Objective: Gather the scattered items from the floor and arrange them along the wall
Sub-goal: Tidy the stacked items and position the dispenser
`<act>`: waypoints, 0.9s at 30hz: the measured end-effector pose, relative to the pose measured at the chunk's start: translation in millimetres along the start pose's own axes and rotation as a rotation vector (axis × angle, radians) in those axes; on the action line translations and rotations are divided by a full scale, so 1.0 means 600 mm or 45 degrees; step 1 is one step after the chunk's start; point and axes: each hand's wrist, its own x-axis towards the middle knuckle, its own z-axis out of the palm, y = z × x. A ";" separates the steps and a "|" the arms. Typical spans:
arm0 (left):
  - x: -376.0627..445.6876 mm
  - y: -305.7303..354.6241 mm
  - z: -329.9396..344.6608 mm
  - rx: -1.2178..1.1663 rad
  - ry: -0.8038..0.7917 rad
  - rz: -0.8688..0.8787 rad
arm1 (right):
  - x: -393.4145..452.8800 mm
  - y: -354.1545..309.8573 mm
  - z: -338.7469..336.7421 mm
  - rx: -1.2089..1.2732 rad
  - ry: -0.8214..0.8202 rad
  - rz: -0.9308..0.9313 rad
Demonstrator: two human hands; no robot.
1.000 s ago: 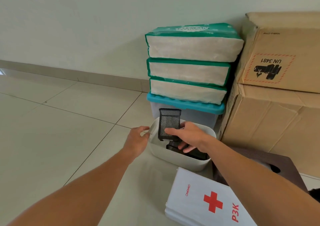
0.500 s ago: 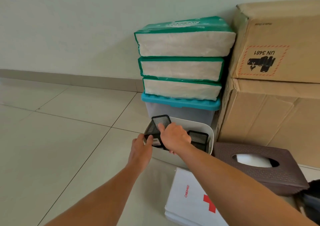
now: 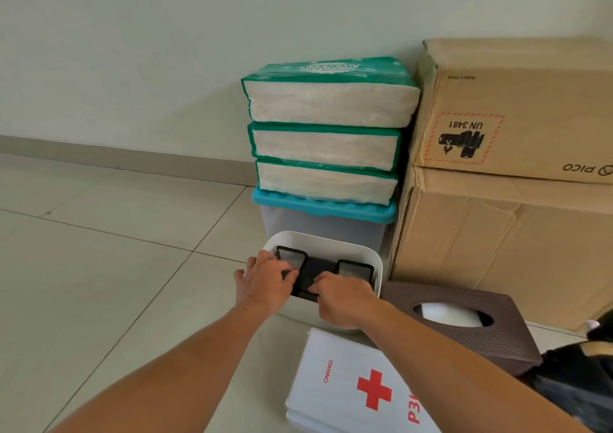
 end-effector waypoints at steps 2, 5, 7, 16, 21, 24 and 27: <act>-0.004 0.001 0.015 0.080 -0.053 -0.029 | -0.008 0.009 0.005 -0.045 -0.003 -0.030; -0.011 0.006 0.027 0.156 -0.050 -0.004 | -0.021 0.031 -0.002 0.094 -0.010 -0.090; -0.009 0.014 0.026 0.225 -0.082 0.010 | -0.041 0.052 -0.014 0.261 0.058 -0.147; -0.074 0.012 -0.028 0.106 -0.395 0.963 | -0.197 0.124 -0.050 -0.013 -0.065 -0.144; -0.123 0.006 -0.038 0.215 -0.693 0.984 | -0.269 0.130 -0.012 -0.112 -0.199 -0.089; -0.133 0.004 -0.045 0.284 -0.715 0.954 | -0.291 0.128 0.002 -0.073 -0.223 -0.052; -0.126 0.015 -0.054 0.214 -0.700 0.844 | -0.299 0.144 -0.011 0.027 -0.121 0.034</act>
